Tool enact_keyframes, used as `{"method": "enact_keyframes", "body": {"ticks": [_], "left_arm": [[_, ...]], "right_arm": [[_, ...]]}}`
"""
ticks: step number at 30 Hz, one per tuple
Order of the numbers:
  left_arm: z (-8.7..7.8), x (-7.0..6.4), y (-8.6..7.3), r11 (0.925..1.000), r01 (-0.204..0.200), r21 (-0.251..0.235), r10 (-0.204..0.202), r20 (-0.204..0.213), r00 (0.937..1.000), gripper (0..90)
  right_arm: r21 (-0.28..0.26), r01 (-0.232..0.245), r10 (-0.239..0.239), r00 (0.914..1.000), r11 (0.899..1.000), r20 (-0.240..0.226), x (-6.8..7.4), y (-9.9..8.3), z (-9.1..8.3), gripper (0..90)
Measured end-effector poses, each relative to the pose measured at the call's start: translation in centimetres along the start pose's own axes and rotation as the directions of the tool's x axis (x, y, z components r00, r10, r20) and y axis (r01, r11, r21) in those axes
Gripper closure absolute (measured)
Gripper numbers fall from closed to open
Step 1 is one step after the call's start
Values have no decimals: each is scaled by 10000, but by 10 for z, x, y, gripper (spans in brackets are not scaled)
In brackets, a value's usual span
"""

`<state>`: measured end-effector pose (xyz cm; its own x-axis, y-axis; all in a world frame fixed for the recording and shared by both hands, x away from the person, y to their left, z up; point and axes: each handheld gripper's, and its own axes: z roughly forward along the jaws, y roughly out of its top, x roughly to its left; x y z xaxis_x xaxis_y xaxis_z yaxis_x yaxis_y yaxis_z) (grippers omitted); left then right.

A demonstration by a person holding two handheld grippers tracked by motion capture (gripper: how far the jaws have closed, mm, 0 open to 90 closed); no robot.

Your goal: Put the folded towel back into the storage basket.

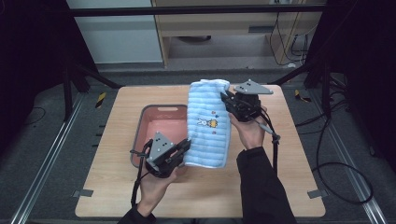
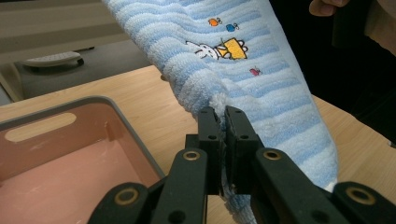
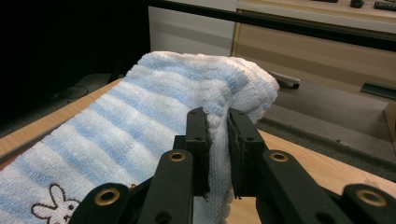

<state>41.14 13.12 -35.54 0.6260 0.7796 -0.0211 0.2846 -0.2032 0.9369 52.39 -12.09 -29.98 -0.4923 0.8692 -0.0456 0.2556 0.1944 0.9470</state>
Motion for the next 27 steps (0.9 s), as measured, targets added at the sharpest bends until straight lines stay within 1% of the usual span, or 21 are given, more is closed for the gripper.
{"method": "enact_keyframes", "body": {"ticks": [1,8,9,10,13,15,16,19,20,23,27], "left_arm": [[-1,2,0,10000,-31,16,32,-33,10000,857],[-10,13,-1,9999,92,-58,-93,-233,9997,857],[-10,13,-1,9999,92,-58,-93,-233,9997,857],[-12,16,-2,9999,140,-83,-143,-283,9995,857],[-14,20,-2,9998,180,-106,-183,-329,9993,857],[-18,25,-4,9995,267,-148,-273,-417,9988,857],[-18,25,-4,9995,267,-148,-273,-417,9988,857],[-24,32,-6,9992,346,-180,-355,-517,9980,857],[-24,32,-6,9992,346,-180,-355,-517,9980,857],[-27,39,-7,9987,456,-213,-468,-593,9971,857],[-29,43,-8,9985,508,-222,-522,-665,9964,857]], "right_arm": [[-9,11,-11,10000,10000,-22,2,1,2,799],[3,105,-105,9998,9999,-189,14,8,14,799],[-2,107,-107,9997,9999,-214,16,9,15,799],[-14,121,-121,9997,9999,-228,17,10,17,799],[-21,121,-121,9996,9999,-274,20,12,20,799],[-37,175,-176,9992,9998,-352,25,14,25,798],[-39,163,-165,9992,9999,-372,27,14,27,799],[-38,151,-152,9988,9999,-471,32,16,32,798],[-24,177,-178,9987,9998,-487,33,16,34,799],[3,208,-208,9983,9998,-550,38,18,39,799],[6,250,-249,9977,9997,-631,44,20,48,799]]}}
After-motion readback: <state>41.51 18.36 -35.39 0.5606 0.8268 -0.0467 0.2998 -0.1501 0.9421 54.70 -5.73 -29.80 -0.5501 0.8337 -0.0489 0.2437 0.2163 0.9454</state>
